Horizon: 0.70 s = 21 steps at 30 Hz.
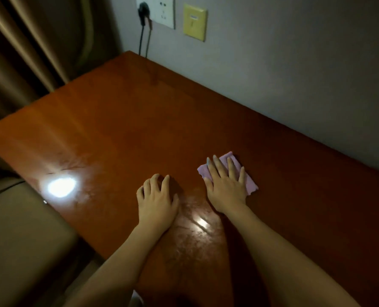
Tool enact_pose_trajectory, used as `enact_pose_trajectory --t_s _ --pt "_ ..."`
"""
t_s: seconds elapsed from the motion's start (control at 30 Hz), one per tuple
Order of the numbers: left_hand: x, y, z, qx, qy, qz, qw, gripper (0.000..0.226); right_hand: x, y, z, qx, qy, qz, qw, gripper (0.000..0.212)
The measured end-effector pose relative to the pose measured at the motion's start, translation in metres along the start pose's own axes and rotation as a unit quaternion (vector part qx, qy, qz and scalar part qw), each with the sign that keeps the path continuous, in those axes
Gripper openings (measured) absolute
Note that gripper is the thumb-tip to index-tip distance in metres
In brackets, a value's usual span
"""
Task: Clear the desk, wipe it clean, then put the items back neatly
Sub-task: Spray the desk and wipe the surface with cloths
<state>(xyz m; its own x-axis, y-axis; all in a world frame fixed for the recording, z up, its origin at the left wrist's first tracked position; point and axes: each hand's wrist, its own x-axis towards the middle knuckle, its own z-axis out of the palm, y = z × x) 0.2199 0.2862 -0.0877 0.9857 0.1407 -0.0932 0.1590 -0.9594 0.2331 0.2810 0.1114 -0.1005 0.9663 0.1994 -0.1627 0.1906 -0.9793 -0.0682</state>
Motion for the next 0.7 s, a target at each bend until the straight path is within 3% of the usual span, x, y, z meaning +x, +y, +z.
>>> enact_pose_trajectory --t_s 0.1,0.23,0.4,0.5,0.7 --pt "-0.022 0.036 0.009 0.004 -0.018 0.013 1.0 0.055 -0.033 0.039 0.004 0.005 0.014 0.025 1.0 0.073" --pt "-0.049 0.081 0.023 0.034 -0.03 0.065 0.997 0.054 -0.075 0.084 0.006 0.025 0.018 0.062 0.998 0.075" --pt "-0.081 0.129 0.034 0.034 -0.046 0.117 0.991 0.056 -0.128 0.136 0.011 0.034 0.017 0.12 0.992 0.057" --pt "-0.098 0.154 0.043 0.017 -0.052 0.139 0.989 0.065 -0.161 0.165 0.013 0.044 0.019 0.162 0.986 0.056" --pt "-0.131 0.198 0.061 0.03 -0.078 0.215 0.973 0.06 -0.227 0.215 0.018 0.055 0.016 0.254 0.965 0.057"
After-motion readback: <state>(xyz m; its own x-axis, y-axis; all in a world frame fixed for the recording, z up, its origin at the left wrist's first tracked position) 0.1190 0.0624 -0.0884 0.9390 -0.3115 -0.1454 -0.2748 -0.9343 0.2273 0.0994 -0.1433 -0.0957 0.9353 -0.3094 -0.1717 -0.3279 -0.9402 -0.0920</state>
